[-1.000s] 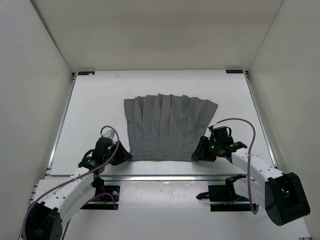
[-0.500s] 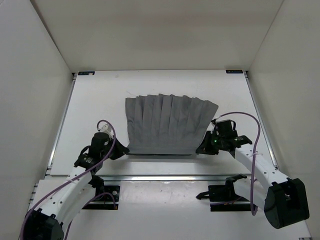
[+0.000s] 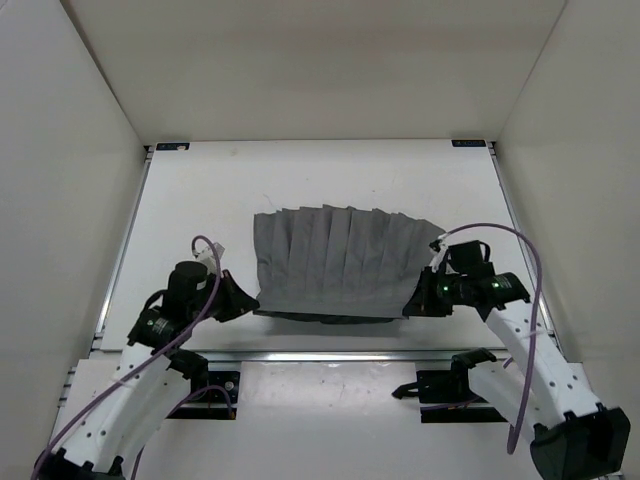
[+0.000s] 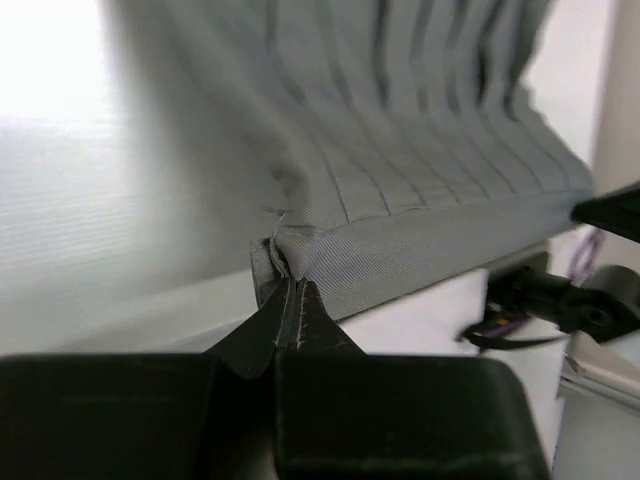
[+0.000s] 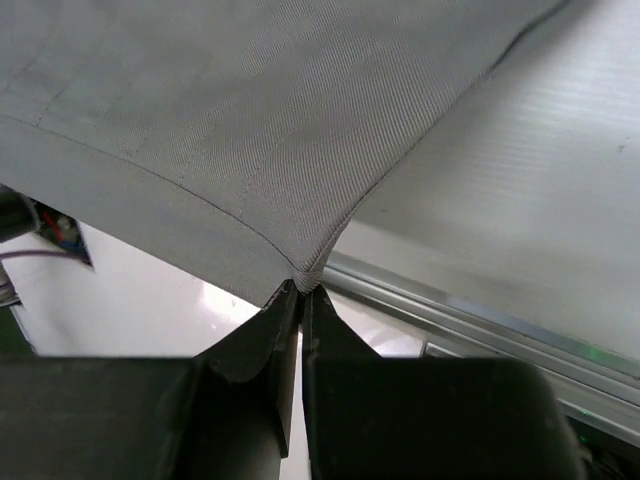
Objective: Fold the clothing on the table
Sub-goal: Fold the skirt
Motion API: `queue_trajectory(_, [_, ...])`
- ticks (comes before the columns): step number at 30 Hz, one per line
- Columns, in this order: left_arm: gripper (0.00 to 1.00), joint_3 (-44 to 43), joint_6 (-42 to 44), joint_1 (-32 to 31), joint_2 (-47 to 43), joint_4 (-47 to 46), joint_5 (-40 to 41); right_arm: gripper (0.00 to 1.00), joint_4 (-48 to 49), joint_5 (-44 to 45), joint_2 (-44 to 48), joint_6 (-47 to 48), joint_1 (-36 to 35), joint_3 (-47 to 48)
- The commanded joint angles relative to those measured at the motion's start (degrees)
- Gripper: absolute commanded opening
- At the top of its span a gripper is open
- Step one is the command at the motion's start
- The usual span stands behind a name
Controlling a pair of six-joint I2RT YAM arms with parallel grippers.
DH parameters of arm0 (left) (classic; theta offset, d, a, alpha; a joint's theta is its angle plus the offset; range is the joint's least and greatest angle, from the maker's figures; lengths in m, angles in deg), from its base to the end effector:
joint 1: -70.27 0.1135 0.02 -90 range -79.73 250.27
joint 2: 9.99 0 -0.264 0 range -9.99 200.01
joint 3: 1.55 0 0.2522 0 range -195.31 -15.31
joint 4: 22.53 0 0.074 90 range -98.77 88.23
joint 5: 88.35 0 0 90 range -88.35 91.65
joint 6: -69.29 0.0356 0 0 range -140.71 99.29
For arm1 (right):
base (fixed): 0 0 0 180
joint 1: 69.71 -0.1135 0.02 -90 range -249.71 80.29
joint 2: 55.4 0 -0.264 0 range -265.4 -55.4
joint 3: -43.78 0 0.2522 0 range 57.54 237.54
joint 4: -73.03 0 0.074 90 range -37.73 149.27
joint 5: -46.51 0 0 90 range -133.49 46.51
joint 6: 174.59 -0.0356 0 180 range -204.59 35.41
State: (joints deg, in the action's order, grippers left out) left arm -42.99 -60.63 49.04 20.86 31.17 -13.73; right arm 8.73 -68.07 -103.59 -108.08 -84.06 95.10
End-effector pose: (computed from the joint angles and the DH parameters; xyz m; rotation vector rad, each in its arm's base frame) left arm 0.1088 -0.0524 0.2212 -0.2554 2.4323 -0.8224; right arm 0.1389 0.0508 0.2309 0.0644 2.7023 0.7811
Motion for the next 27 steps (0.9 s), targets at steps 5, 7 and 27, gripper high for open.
queue_trajectory(5, [0.0,-13.2,0.3,0.1,-3.3,10.3,-4.8,0.0,-16.8,-0.5,9.5,7.0,5.1,9.4])
queue_trajectory(7, [0.0,-14.3,-0.4,0.8,-3.1,9.6,-5.6,0.0,-17.2,0.0,9.4,5.9,4.4,10.4])
queue_trajectory(27, [0.0,-21.8,5.6,10.8,40.4,-22.1,-5.6,0.0,12.9,-9.9,-30.5,4.3,17.4,23.8])
